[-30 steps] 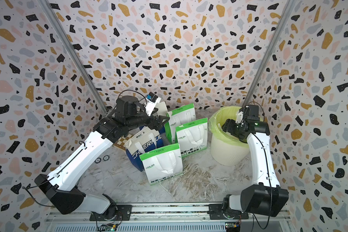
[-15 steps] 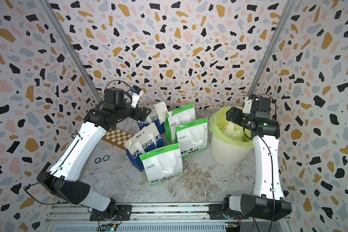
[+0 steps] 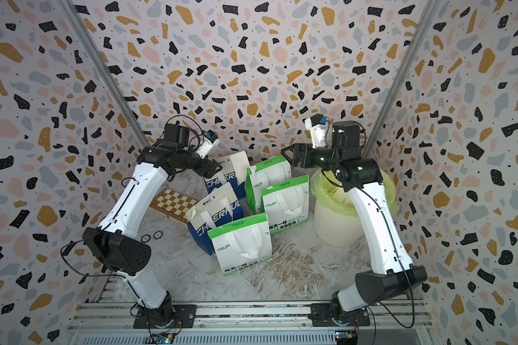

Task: Shred takeout receipts and throw away
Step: Tear off the takeout receipt from the takeout bag.

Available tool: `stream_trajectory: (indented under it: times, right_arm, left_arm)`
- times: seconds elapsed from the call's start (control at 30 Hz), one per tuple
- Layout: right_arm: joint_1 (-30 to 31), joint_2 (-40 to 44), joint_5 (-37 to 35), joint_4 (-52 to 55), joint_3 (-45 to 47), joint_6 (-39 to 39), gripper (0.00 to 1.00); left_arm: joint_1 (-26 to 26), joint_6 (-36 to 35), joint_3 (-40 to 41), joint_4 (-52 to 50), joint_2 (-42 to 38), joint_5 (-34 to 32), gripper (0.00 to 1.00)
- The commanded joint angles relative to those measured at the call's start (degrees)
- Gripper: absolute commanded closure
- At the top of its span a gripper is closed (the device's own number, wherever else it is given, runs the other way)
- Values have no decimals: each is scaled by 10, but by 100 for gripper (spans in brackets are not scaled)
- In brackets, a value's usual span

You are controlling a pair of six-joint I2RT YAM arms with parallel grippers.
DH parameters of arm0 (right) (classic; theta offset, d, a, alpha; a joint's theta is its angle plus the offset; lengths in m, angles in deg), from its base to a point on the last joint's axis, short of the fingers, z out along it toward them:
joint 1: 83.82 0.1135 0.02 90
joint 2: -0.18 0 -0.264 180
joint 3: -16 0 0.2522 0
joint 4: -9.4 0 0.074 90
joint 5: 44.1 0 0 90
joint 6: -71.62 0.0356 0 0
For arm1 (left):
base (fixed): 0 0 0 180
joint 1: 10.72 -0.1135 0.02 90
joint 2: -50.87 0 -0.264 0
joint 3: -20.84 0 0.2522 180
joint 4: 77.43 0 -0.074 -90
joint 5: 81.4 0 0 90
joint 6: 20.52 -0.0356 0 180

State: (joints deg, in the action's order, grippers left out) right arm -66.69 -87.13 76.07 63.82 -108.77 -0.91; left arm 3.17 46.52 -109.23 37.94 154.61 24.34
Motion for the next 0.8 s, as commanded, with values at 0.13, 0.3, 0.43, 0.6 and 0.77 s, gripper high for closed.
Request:
stream_trajectory:
  times: [0.13, 0.3, 0.43, 0.6, 0.77]
  right_arm:
    - [98, -104, -125, 53, -144, -56, 13]
    - [130, -162, -176, 57, -190, -69, 15]
    - [152, -213, -220, 63, -220, -91, 15]
    - [165, -282, -248, 67, -275, -113, 14]
    - [170, -348, -242, 61, -329, -139, 11]
  left_arm:
    - [-4, -38, -61, 9, 64, -60, 21]
    - [-4, -81, -86, -18, 98, -58, 21]
    - [-4, -68, -75, -21, 106, -3, 34]
    - [-5, -38, -67, -11, 105, 43, 67]
    - [-10, 1, -49, 20, 93, 85, 86]
